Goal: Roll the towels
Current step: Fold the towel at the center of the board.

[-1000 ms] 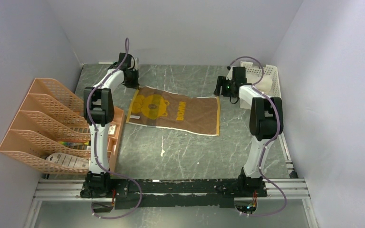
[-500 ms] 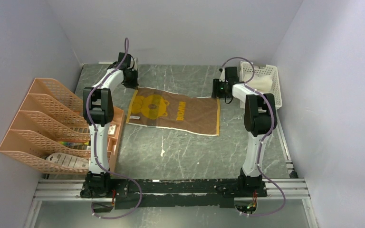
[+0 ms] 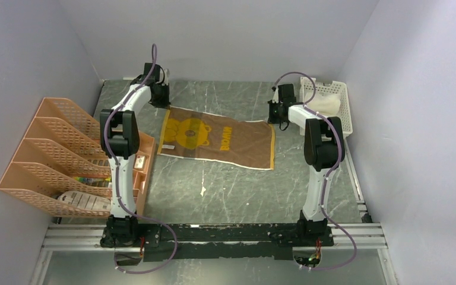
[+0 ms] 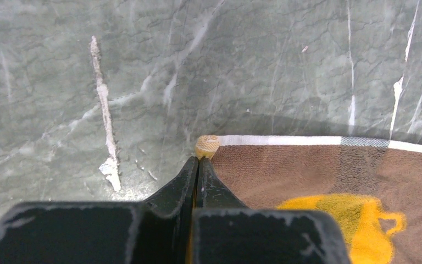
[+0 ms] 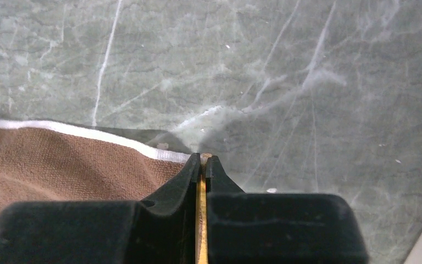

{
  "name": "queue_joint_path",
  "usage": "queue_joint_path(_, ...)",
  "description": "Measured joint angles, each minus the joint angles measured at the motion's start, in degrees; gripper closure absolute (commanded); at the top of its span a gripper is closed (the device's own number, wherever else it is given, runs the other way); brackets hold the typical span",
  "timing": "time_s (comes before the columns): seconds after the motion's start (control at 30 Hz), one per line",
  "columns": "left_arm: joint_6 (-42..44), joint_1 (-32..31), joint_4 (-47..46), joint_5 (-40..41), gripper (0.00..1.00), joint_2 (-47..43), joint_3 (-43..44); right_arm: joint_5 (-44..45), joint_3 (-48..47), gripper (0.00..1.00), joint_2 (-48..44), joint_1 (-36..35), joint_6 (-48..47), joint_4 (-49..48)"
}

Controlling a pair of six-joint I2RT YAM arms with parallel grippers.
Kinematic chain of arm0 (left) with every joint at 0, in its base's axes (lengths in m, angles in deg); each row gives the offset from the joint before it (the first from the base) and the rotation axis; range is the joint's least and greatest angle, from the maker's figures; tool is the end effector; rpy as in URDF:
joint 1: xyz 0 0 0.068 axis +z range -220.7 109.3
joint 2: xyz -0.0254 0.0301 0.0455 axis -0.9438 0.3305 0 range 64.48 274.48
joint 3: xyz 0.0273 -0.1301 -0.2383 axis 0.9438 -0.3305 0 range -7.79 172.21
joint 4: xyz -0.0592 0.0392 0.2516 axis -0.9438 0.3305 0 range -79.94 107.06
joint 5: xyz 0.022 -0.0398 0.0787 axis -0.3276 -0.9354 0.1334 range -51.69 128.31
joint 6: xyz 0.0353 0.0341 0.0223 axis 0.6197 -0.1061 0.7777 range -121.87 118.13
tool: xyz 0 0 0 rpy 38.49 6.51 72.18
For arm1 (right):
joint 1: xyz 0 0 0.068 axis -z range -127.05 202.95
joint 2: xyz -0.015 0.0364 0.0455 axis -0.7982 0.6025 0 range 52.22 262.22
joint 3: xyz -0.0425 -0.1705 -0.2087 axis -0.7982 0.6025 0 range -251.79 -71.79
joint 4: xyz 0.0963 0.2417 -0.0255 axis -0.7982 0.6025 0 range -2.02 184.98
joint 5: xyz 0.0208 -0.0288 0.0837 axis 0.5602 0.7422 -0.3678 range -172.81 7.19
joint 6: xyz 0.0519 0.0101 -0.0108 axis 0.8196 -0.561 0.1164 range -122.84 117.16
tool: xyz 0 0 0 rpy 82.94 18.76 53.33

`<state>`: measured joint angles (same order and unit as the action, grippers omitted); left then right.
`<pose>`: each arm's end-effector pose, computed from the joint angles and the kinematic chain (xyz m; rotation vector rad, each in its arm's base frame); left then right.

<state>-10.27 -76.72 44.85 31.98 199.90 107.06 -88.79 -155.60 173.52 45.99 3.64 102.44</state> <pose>0.5174 -0.0584 0.1790 -0.0090 2.5455 -0.2392 0.4517 0.0588 0.1515 -0.0552 2.4840 0.2292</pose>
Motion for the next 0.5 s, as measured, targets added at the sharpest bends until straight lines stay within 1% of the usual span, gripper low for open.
queue_joint_path(0.17,-0.02,0.92,-0.04,-0.79,0.93,-0.9,-0.59,0.68,0.35,1.0,-0.87,1.07,0.46,0.57)
queue_joint_path(0.27,-0.13,1.22,-0.79,-2.34,0.93,-1.7,-1.25,1.42,-2.05,1.0,-0.9,2.4,0.55,1.86)
queue_joint_path(0.33,-0.31,1.22,-2.1,-3.72,0.93,-2.56,-2.38,2.16,-4.96,1.0,-0.81,2.82,0.5,2.71)
queue_joint_path(0.5,-1.16,1.18,-5.6,-6.67,0.93,-3.41,-3.63,3.91,-16.48,1.0,1.38,3.58,0.04,3.19)
